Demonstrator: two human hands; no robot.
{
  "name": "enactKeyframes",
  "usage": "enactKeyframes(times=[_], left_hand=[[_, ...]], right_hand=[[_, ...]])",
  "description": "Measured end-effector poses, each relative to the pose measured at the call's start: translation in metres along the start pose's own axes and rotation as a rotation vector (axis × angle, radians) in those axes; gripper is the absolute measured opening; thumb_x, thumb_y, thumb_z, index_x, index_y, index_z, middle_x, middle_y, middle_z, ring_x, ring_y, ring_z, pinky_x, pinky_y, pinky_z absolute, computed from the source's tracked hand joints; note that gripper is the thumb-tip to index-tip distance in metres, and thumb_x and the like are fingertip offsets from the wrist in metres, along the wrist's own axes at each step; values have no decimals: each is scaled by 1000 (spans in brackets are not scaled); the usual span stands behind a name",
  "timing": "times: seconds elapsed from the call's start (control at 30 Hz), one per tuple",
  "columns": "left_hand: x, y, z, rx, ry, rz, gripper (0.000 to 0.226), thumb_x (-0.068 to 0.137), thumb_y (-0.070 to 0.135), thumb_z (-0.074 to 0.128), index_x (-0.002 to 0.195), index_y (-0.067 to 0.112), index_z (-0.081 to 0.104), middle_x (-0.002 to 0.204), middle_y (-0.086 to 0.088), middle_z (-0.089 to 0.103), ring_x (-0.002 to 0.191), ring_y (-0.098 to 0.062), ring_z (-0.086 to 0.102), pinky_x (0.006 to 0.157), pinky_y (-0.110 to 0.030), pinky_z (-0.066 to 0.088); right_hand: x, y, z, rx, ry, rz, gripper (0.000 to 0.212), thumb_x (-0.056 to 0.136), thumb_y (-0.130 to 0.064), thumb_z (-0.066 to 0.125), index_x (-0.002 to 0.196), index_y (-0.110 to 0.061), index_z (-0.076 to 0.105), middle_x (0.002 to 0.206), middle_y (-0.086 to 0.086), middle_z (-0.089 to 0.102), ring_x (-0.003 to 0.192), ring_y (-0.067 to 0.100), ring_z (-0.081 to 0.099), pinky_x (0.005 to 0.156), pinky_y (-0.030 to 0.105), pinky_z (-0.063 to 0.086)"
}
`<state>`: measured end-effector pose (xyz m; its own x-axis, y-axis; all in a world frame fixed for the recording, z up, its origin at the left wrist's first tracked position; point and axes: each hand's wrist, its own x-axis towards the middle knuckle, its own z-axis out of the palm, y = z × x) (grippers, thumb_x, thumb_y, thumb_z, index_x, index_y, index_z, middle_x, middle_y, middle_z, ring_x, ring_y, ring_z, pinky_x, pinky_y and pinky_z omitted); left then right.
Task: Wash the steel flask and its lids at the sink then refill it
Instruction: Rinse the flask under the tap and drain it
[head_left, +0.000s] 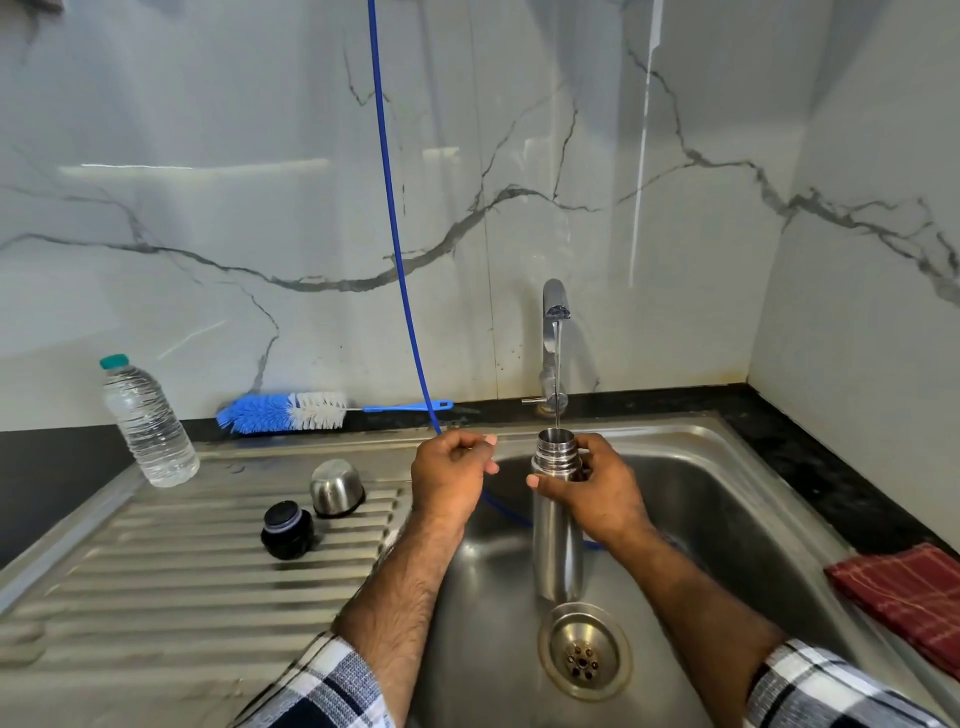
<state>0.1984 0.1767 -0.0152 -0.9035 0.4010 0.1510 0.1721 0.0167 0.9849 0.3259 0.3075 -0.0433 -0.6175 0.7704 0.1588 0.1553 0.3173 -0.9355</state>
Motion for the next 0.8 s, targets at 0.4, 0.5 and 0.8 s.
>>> enactKeyframes(times=[0.4,0.5,0.8], left_hand=[[-3,3,0,21,-9,-25,12,94,24,79,84,18,76,69,-2,77,61,-8,65,82,-38,56],[-3,3,0,26,-20,-27,13,94,25,79,84,18,76,69,-1,77,64,-9,67,84,-40,57],[-1,4,-2,15,-18,-37,12,94,26,79,83,21,77,69,0,77,65,-9,67,96,-48,60]], right_hand=[[-1,1,0,-22,2,13,78,71,-38,96,137,-28,56,117,-13,63,107,12,64,93,35,56],[-3,0,1,-27,-1,15,78,72,-37,96,138,-28,56,113,-15,62,104,10,63,91,32,55],[-4,-30,-11,-6,146,-151,62,80,-38,90,132,-33,58,105,-22,64,101,1,63,89,30,57]])
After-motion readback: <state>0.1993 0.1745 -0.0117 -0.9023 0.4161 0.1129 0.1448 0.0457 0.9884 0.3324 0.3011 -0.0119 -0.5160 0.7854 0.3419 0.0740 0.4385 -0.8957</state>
